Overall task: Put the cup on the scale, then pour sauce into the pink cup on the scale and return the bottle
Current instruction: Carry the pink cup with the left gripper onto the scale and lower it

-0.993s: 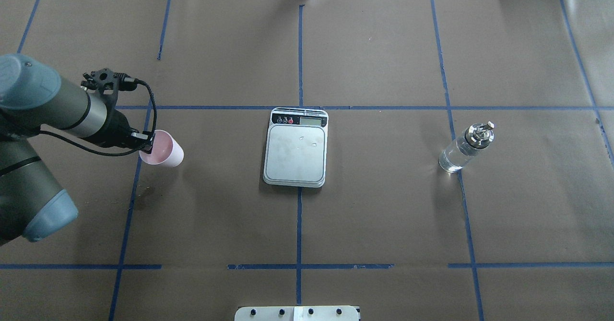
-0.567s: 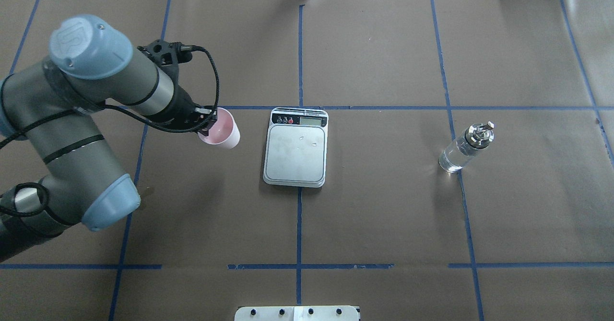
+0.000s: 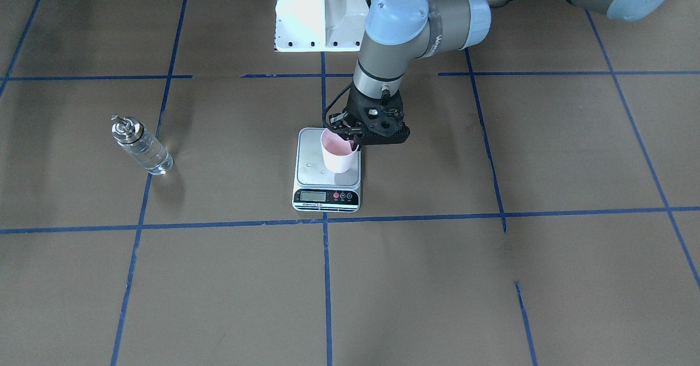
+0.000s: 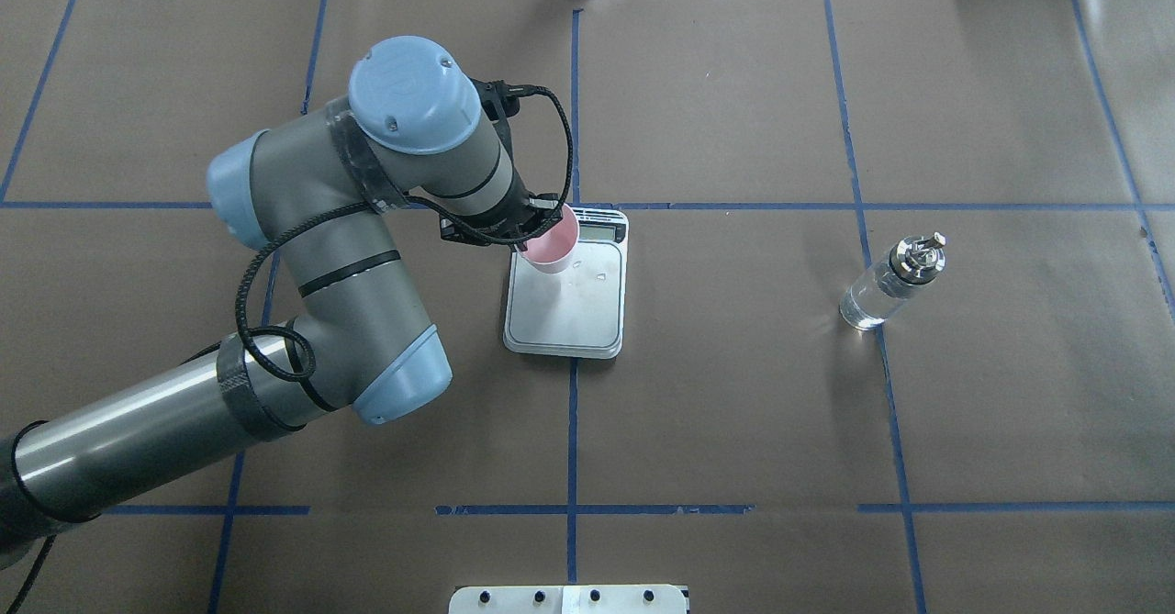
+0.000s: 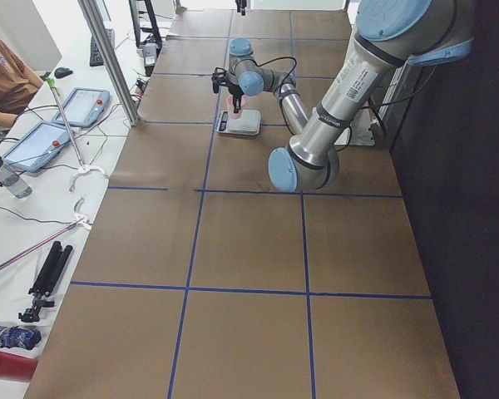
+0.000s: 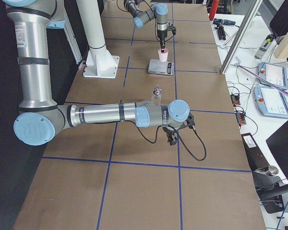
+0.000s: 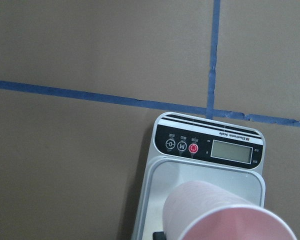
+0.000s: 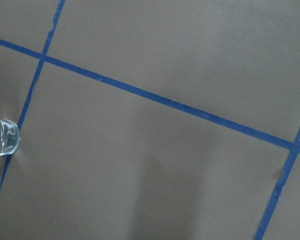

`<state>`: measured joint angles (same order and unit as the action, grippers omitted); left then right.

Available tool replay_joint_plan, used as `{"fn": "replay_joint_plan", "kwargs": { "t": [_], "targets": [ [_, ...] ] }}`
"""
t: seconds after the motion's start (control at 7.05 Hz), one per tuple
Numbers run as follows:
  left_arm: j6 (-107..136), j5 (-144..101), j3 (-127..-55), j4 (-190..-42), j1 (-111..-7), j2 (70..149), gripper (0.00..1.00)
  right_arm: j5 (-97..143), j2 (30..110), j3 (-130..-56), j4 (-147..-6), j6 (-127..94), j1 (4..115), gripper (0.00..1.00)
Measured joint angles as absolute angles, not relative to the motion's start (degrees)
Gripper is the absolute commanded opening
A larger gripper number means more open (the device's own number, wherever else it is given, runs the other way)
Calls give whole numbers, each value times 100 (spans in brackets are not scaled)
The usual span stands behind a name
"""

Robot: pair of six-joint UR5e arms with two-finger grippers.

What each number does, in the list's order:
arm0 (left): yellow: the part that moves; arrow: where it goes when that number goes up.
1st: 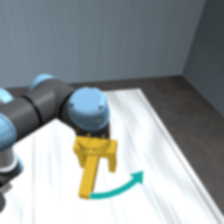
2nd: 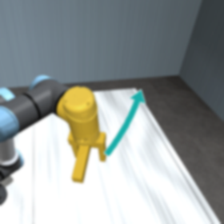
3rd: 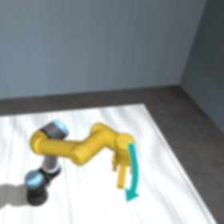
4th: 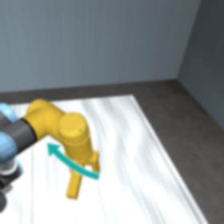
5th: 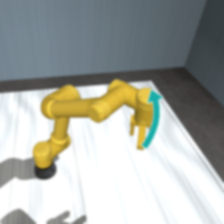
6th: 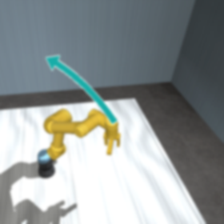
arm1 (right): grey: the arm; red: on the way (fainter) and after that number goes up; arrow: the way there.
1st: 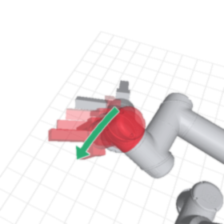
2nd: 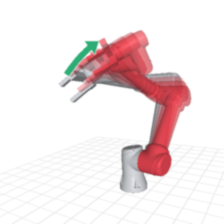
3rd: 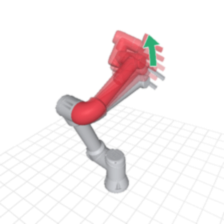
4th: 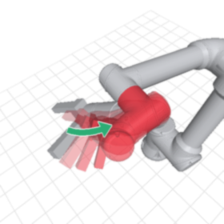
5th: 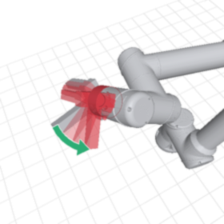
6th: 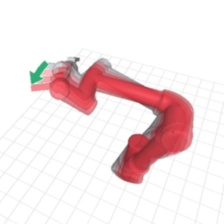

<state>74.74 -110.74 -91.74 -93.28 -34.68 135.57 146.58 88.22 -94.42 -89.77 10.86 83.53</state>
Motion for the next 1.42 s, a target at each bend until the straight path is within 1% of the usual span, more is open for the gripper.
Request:
{"fn": "replay_joint_plan", "kwargs": {
  "t": [0.28,0.57,0.71,0.85,0.99,1.13,1.28,1.42],
  "targets": [
    [7532,-11003,-8991,-9335,-3337,13680,0,14664,8824,-9459,-8974,1083,8317,100],
    [7572,-11008,-8959,-9340,-3248,13664,10,14661,8824,-9468,-8974,1089,8284,100],
    [7586,-11025,-8979,-9331,-3233,13653,52,14661,8824,-9468,-8974,1090,8276,100],
    [7591,-11037,-9004,-9329,-3230,13641,56,14660,8824,-9467,-8974,1090,8268,100],
    [7591,-11039,-9013,-9348,-3221,13631,58,14660,8824,-9466,-8974,1090,8255,100],
    [7588,-11039,-9021,-9363,-3212,13623,58,14658,8824,-9466,-8974,1090,8237,100],
    [7584,-11041,-9056,-9381,-3208,13619,61,14655,8823,-9467,-8974,1090,8214,100],
    [7577,-11045,-9211,-9395,-3212,13604,62,14653,8808,-9476,-8972,1090,8165,100]
  ]
}}
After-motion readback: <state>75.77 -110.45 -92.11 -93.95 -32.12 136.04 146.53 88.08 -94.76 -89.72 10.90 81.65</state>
